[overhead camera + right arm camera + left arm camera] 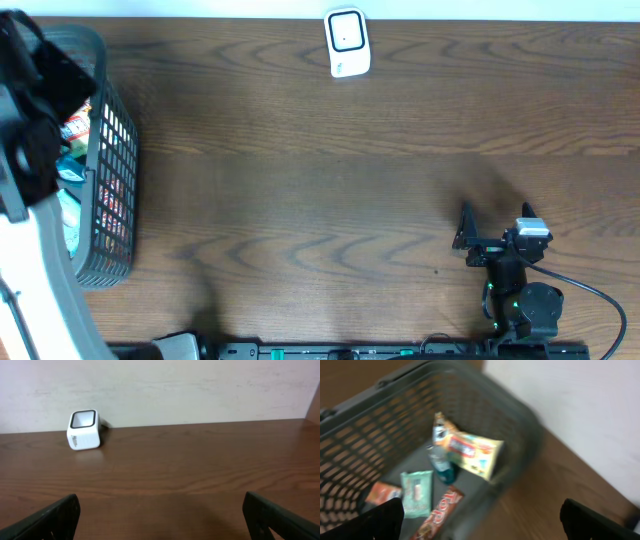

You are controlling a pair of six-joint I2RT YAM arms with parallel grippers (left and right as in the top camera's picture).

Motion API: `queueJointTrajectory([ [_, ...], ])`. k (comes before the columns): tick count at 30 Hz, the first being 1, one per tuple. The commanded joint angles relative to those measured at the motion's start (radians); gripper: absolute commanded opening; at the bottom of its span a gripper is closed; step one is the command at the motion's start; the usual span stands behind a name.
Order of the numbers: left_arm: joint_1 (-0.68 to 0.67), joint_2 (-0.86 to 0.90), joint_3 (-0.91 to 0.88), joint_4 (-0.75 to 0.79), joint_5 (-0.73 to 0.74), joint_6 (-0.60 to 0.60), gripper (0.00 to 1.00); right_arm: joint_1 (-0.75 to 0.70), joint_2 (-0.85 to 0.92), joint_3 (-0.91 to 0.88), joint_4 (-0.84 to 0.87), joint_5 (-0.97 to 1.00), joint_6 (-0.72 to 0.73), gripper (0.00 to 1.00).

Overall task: Scan the item barcode
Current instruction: 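Reach the left gripper into the basket and grasp the teal bottle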

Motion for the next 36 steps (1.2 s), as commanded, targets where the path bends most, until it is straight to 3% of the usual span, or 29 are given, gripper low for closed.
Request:
queueJointTrajectory([
  [1, 0.095, 0.031, 0.012, -0.002, 0.018, -0.051, 1.00, -0.008, -0.004, -0.002, -0.004, 0.004, 0.013, 0.99],
  [9, 0.271, 0.093, 0.012, 0.000, 0.023, -0.102, 1.00, -0.008, -0.004, -0.002, -0.004, 0.004, 0.013, 0.99],
  [13, 0.316, 0.141, 0.012, 0.005, 0.096, -0.100, 1.00, -0.008, -0.004, -0.002, -0.004, 0.004, 0.013, 0.99],
  [17, 0.328, 0.204, 0.012, 0.026, 0.178, -0.050, 1.00, -0.008, -0.004, -0.002, -0.004, 0.004, 0.013, 0.99],
  [36, 0.343, 0.538, 0.002, 0.029, 0.182, -0.034, 1.00, -0.008, -0.004, -0.002, -0.004, 0.004, 0.013, 0.99],
])
